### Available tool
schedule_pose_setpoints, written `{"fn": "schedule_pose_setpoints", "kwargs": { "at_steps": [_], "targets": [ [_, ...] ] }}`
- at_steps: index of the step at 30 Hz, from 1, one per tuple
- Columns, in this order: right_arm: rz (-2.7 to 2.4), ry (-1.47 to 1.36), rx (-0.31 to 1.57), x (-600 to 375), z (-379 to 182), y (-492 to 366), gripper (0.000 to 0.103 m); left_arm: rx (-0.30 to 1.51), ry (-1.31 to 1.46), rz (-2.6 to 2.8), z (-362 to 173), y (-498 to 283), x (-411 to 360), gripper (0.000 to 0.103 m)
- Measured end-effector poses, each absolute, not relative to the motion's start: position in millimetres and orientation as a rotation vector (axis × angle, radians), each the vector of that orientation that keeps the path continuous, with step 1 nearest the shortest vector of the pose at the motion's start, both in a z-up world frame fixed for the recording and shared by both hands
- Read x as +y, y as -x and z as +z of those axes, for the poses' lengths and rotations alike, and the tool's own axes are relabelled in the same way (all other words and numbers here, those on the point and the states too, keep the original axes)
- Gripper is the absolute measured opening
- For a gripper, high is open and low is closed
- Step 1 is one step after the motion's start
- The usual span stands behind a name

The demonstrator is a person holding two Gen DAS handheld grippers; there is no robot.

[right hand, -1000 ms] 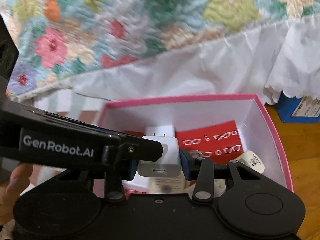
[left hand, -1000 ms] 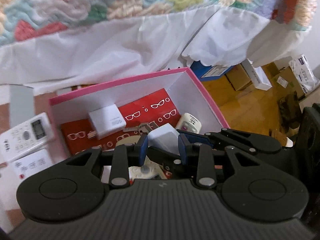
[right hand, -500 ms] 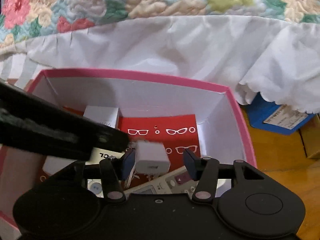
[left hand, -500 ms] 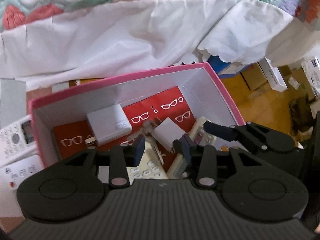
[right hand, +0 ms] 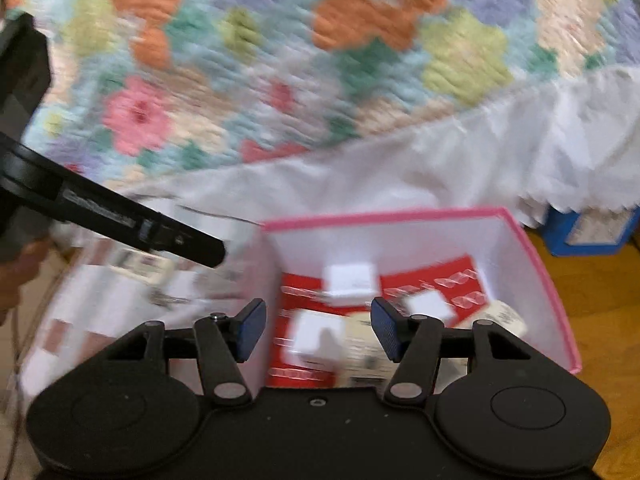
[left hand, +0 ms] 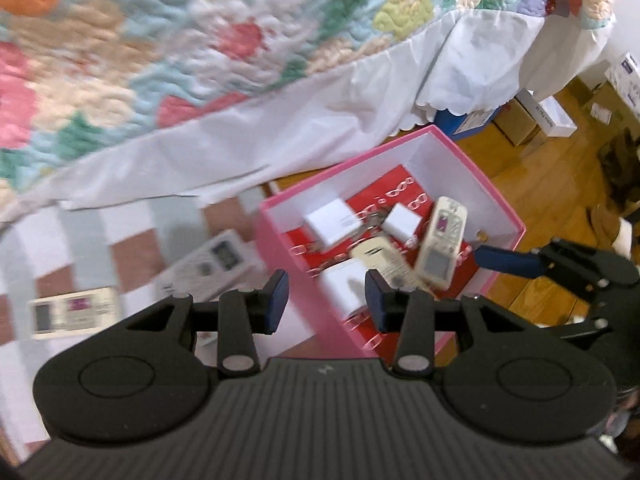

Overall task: Organize rigid objects
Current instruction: 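Lower the right tool onto the keys on the cloth and grasp them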

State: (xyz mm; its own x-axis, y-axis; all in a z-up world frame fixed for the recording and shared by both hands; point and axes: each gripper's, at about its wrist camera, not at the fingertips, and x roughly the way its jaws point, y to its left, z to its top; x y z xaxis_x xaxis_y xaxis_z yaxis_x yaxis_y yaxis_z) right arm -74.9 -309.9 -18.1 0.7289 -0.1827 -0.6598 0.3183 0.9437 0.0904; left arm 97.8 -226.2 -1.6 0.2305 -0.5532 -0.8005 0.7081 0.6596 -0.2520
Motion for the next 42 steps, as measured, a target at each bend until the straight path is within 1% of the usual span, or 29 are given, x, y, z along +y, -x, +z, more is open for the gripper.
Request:
{"fn": "schedule_pose_setpoints", "kwargs": {
  "at_steps": [5,10,17,24,31,34,35,38,40,42],
  "targets": [
    [-0.141,-0.162,0.674,-266.7,0.9,59.9,0.063,0.979,-0.206,-0.832,12.2,-94.5,-176.8,0.041],
    [-0.074,-0.08,0.693,-231.4,-8.0,37.8,0.063,0.967,-0.185,-0.771,-1.6,-102.5,-128.0,0.041],
    [0.023,-0.072,0.761,-199.3,-46.6,1.0,0.063,1.033,-0.086,-0.703,-47.7,-129.5,-79.1,0.041],
    [0.127,-0.004,0.771,-182.6,-89.9,-42.3,0.063,1.103,0.011,-0.615,-107.9,-148.5,-56.7,0.041],
    [0.156,0.201,0.863,-166.9,-145.3,-90.4,0.062,1.087,0.092,-0.571,-153.6,-163.0,-51.8,0.038],
    [0.099,0.242,0.867,-169.7,-164.6,-107.7,0.06,1.078,0.098,-0.536,-173.0,-167.9,-50.1,0.037],
    [0.098,0.242,0.869,-171.3,-169.7,-114.3,0.058,1.078,0.108,-0.533,-180.5,-168.4,-49.6,0.036],
    [0.091,0.243,0.878,-173.3,-179.7,-131.2,0.058,1.1,0.168,-0.517,-195.8,-170.7,-43.6,0.034],
    [0.11,0.231,0.902,-173.6,-189.0,-140.6,0.059,1.087,0.229,-0.519,-197.1,-172.9,-36.3,0.034],
    [0.113,0.207,0.874,-173.9,-191.3,-144.1,0.058,1.093,0.267,-0.509,-196.8,-177.5,-31.1,0.034]
  ]
}}
